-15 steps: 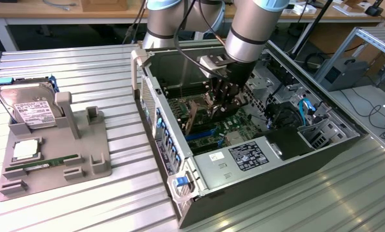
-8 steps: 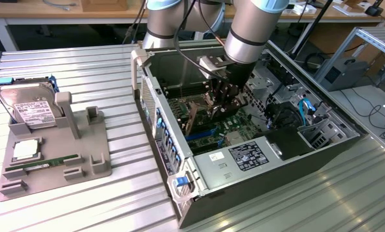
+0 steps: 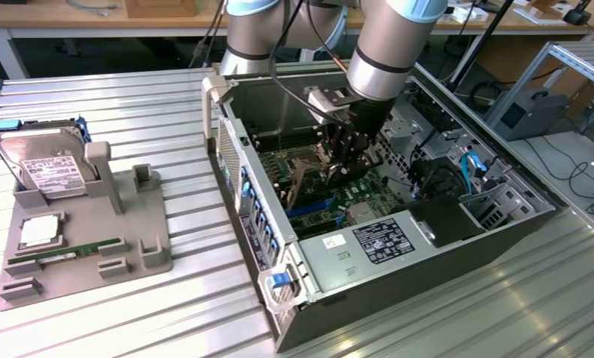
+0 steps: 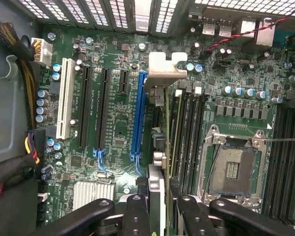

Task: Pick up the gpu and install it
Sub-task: 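Insert the gpu into the slot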

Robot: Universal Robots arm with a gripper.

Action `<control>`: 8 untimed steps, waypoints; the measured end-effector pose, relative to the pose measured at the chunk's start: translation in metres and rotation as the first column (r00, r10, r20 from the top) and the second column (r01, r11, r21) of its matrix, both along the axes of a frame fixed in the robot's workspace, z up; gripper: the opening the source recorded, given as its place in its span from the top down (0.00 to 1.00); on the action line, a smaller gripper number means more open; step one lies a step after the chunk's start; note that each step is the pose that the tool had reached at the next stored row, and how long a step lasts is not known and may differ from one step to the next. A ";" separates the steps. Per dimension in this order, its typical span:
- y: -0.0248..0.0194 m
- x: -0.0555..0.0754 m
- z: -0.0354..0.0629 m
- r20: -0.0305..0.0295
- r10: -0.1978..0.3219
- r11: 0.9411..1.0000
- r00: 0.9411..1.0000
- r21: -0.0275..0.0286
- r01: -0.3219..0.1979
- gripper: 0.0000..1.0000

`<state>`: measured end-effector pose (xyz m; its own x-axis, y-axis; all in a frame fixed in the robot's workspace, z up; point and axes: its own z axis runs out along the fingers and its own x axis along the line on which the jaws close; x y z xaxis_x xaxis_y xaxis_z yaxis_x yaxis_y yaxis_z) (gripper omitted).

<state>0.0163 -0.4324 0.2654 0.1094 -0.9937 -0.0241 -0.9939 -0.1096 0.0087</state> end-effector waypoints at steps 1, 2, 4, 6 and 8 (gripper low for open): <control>0.0000 0.000 0.0005 0.000 0.000 1.000 1.000 0.000 0.000 0.73; 0.0000 0.000 0.0013 0.000 0.000 1.000 1.000 0.000 0.000 0.73; 0.0000 0.000 0.0042 0.000 0.000 1.000 1.000 0.000 0.000 0.73; 0.0000 0.000 0.0089 0.000 0.000 1.000 1.000 0.000 0.000 0.73; -0.0001 -0.001 0.0099 0.000 -0.004 1.000 1.000 0.000 0.004 0.73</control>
